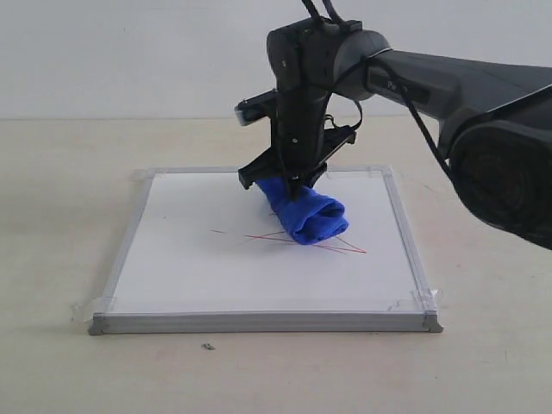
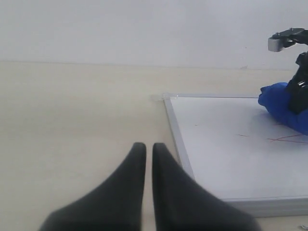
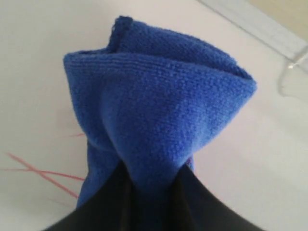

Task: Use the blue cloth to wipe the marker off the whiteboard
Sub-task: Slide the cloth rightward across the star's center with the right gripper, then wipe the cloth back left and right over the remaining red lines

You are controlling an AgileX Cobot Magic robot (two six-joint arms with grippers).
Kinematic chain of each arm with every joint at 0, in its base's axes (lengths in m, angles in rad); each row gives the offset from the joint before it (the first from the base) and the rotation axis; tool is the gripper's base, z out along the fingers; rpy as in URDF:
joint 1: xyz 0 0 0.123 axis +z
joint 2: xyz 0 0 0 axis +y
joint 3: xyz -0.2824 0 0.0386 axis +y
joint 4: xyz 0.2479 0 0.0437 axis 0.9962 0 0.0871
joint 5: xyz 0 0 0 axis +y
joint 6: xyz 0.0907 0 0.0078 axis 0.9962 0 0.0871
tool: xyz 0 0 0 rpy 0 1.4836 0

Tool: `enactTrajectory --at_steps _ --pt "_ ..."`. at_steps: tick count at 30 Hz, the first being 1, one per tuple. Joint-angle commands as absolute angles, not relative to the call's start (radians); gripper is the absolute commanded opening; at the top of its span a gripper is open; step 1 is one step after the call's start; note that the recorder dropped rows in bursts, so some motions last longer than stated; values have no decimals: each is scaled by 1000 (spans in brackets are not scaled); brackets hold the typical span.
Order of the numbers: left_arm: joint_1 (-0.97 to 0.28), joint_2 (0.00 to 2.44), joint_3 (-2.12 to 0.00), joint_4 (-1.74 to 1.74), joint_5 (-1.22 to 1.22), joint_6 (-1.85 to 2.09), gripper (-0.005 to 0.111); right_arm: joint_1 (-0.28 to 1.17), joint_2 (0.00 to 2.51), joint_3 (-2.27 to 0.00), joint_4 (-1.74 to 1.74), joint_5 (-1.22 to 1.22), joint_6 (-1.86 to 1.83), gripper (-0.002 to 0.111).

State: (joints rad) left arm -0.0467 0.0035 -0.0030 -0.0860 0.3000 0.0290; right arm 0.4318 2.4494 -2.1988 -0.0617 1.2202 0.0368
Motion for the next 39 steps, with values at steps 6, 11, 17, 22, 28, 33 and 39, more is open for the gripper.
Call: enactTrajectory --at_steps 6,11,17,22,28,33,39 --pt "-44 0 0 -85 293 31 5 554 2486 -2197 182 1168 0 0" --pt "-44 0 0 -85 293 31 5 594 2524 -2197 59 1134 -9 0" --pt "-44 0 0 -85 293 31 5 503 2544 -2199 -317 1221 201 0" --pt "-44 0 0 -85 293 31 5 449 2520 -2206 -146 1221 206 0" --pt "-44 0 0 -85 293 31 5 521 2531 -2206 213 1079 66 0" --pt "-44 0 0 -85 293 31 5 617 2547 -2206 264 948 20 0" --pt "-44 0 0 -85 293 31 5 622 2575 -2206 -86 1050 108 0"
